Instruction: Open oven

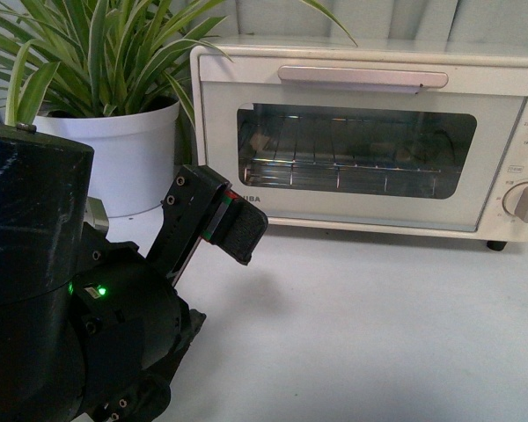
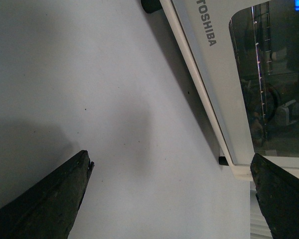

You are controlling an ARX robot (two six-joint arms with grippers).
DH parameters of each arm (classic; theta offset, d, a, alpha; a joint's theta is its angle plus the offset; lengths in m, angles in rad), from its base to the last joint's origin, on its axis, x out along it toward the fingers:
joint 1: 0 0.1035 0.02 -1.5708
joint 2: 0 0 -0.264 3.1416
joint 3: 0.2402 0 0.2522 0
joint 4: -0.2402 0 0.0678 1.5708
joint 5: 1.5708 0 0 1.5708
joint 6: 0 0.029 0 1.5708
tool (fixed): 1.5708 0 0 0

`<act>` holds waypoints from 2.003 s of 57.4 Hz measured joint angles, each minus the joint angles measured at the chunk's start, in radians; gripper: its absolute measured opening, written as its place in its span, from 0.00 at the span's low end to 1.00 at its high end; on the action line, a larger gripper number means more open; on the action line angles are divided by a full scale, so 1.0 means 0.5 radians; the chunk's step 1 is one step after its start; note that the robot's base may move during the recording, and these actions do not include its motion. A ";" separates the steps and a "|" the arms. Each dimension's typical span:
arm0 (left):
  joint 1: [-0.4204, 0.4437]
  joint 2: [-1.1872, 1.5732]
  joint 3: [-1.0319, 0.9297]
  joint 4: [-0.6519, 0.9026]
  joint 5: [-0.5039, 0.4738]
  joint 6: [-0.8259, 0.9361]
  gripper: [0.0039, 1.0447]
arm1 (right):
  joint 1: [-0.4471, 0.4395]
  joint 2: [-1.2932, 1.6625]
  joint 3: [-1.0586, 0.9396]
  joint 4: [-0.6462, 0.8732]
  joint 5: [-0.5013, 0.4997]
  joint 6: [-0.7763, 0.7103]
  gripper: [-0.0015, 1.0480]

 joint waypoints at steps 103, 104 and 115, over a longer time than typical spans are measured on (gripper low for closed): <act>0.018 -0.034 -0.001 -0.057 0.024 0.005 0.94 | 0.554 2.932 2.097 -0.023 0.175 0.785 0.91; 0.018 -0.034 -0.001 -0.057 0.024 0.005 0.94 | 0.554 2.934 2.100 -0.023 0.181 0.792 0.91; 0.018 -0.035 -0.002 -0.060 0.024 0.005 0.94 | 0.554 2.949 2.127 -0.034 0.173 0.830 0.91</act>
